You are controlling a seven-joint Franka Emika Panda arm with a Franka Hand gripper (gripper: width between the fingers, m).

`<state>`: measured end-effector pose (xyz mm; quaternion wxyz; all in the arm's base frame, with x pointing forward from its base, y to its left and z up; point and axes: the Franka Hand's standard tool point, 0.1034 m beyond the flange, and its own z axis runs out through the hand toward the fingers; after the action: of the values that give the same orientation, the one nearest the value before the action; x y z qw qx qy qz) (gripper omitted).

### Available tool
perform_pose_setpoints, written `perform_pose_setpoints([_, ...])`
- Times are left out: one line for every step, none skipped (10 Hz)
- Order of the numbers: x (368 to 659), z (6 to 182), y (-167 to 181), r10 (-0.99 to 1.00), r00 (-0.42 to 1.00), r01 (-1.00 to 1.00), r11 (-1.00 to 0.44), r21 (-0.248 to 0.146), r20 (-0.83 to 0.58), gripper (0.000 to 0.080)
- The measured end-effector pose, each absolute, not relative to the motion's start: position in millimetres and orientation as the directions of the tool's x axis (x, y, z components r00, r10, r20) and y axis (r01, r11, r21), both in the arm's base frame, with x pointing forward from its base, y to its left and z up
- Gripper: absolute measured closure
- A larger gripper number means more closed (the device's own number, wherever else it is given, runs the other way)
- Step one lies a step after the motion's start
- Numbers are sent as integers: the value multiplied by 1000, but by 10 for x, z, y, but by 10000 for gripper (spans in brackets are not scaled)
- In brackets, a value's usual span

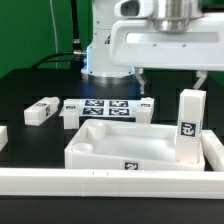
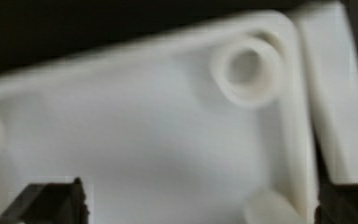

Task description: Assemble desk

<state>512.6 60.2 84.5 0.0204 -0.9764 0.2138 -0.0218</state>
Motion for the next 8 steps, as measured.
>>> perform_pose_setpoints([5016, 773, 569, -421, 907, -419, -907, -46, 30, 151])
perform_pose_setpoints([4986, 750, 556, -416, 909, -414, -909, -45, 31, 151])
perform_pose_setpoints([5000, 759, 560, -414, 910, -412, -910, -45, 30, 151])
perform_pose_setpoints([4992, 760, 551, -407, 913, -407, -913, -40, 11, 151])
perform_pose_setpoints([4994, 760, 552, -406, 914, -405, -913, -40, 11, 151])
perform_pose_setpoints([4974, 748, 540, -396, 918, -395, -918, -38, 5, 151])
perform_pose_setpoints([4878, 698, 467, -360, 932, -361, -932, -35, -41, 151])
perform_pose_setpoints([4755, 640, 370, -324, 940, -330, -943, -40, -105, 151])
